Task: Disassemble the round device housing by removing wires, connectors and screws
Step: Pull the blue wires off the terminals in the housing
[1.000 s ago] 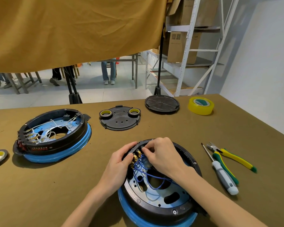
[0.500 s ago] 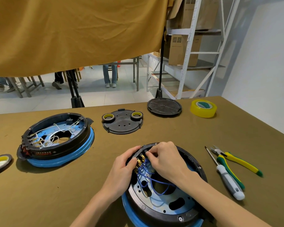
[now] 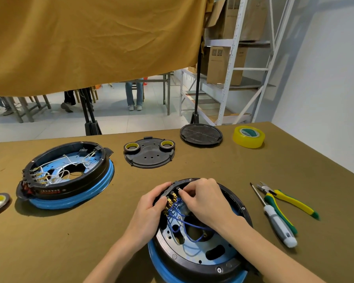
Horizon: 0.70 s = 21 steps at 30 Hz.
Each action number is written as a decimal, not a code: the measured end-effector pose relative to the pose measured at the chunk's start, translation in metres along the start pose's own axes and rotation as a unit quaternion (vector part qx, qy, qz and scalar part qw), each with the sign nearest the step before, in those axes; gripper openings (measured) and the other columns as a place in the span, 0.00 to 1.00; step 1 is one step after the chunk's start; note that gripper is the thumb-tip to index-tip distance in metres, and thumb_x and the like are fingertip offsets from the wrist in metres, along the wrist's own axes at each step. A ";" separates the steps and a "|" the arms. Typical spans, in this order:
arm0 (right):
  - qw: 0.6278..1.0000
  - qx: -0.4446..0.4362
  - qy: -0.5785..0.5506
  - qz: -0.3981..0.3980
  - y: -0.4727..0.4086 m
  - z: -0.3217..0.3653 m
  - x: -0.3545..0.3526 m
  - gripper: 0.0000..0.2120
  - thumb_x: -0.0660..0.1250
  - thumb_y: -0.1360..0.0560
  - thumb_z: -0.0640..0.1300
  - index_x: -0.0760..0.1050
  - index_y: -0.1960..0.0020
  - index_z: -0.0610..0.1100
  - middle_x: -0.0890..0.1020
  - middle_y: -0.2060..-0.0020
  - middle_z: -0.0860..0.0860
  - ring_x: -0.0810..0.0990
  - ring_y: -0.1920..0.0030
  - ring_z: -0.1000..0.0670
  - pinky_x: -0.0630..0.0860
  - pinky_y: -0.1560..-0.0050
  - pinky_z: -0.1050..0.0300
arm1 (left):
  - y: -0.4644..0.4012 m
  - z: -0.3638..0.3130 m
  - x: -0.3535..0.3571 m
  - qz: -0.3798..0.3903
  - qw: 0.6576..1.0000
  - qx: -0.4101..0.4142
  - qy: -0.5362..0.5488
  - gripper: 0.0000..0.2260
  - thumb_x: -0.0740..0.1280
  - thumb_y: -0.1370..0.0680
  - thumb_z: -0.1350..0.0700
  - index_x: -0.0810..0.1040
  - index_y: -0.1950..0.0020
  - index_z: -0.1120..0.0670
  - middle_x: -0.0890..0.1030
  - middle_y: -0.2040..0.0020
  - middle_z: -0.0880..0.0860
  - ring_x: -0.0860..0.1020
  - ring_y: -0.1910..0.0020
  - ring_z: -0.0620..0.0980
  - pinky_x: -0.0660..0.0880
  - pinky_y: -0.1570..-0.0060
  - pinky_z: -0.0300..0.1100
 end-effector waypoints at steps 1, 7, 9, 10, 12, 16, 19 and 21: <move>1.000 0.002 -0.015 -0.008 0.001 0.000 -0.003 0.14 0.67 0.21 0.53 0.86 0.55 0.45 0.85 0.65 0.51 0.82 0.63 0.51 0.80 0.57 0.49 | 0.000 0.000 0.000 -0.002 1.000 0.000 0.001 0.17 0.60 0.15 0.59 0.76 0.29 0.45 0.82 0.38 0.43 0.81 0.41 0.39 0.78 0.47 0.36; 0.995 -0.051 -0.041 -0.070 0.007 0.014 -0.022 0.04 0.70 0.23 0.47 0.83 0.50 0.50 0.78 0.60 0.59 0.78 0.59 0.57 0.77 0.56 0.59 | 0.000 0.001 -0.001 -0.004 1.000 0.003 0.001 0.17 0.61 0.15 0.60 0.76 0.30 0.44 0.82 0.38 0.42 0.80 0.40 0.39 0.78 0.42 0.40; 0.996 -0.066 -0.038 -0.037 0.007 0.018 -0.015 0.04 0.69 0.22 0.44 0.83 0.51 0.49 0.74 0.60 0.59 0.75 0.57 0.56 0.74 0.54 0.59 | -0.001 0.000 -0.001 -0.002 1.000 0.005 0.001 0.17 0.61 0.15 0.60 0.76 0.30 0.45 0.82 0.38 0.42 0.80 0.39 0.39 0.77 0.42 0.38; 0.997 -0.067 -0.031 -0.015 0.007 0.018 -0.009 0.06 0.68 0.21 0.43 0.83 0.50 0.49 0.74 0.60 0.58 0.74 0.56 0.56 0.73 0.52 0.58 | -0.001 0.000 -0.001 -0.001 1.000 0.005 0.004 0.17 0.61 0.15 0.61 0.76 0.30 0.45 0.82 0.38 0.42 0.80 0.39 0.39 0.77 0.44 0.35; 0.999 -0.050 -0.022 0.004 0.006 0.015 -0.004 0.10 0.63 0.20 0.40 0.83 0.49 0.49 0.76 0.58 0.57 0.75 0.53 0.53 0.72 0.47 0.55 | -0.001 0.001 -0.001 -0.001 1.000 0.000 0.019 0.17 0.61 0.15 0.62 0.77 0.31 0.45 0.83 0.39 0.43 0.81 0.41 0.39 0.77 0.48 0.33; 0.995 0.008 -0.075 -0.067 0.004 0.001 -0.025 0.14 0.60 0.21 0.35 0.83 0.54 0.46 0.78 0.57 0.53 0.78 0.53 0.53 0.75 0.48 0.50 | -0.002 0.006 0.001 -0.001 1.000 -0.012 0.026 0.17 0.61 0.15 0.59 0.76 0.29 0.44 0.82 0.37 0.43 0.81 0.39 0.40 0.78 0.41 0.41; 0.998 -0.030 -0.045 -0.012 0.007 0.017 -0.009 0.09 0.64 0.21 0.42 0.83 0.53 0.48 0.75 0.59 0.55 0.75 0.55 0.54 0.74 0.51 0.53 | -0.002 0.007 0.001 0.001 1.000 -0.012 0.023 0.17 0.60 0.15 0.59 0.75 0.28 0.45 0.81 0.35 0.43 0.79 0.37 0.40 0.76 0.35 0.45; 0.999 -0.038 -0.021 0.018 0.007 0.022 0.001 0.06 0.67 0.22 0.49 0.82 0.52 0.49 0.73 0.59 0.55 0.74 0.55 0.53 0.73 0.49 0.54 | -0.002 0.007 0.001 -0.002 1.000 -0.009 0.020 0.17 0.60 0.15 0.59 0.75 0.28 0.46 0.81 0.34 0.43 0.78 0.35 0.40 0.75 0.33 0.46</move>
Point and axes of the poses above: each hand's wrist, its own y-axis away from the middle knuckle, its own x-axis out of the palm, z = x × y, the point moved 10 cm from there along -y, towards the middle knuckle
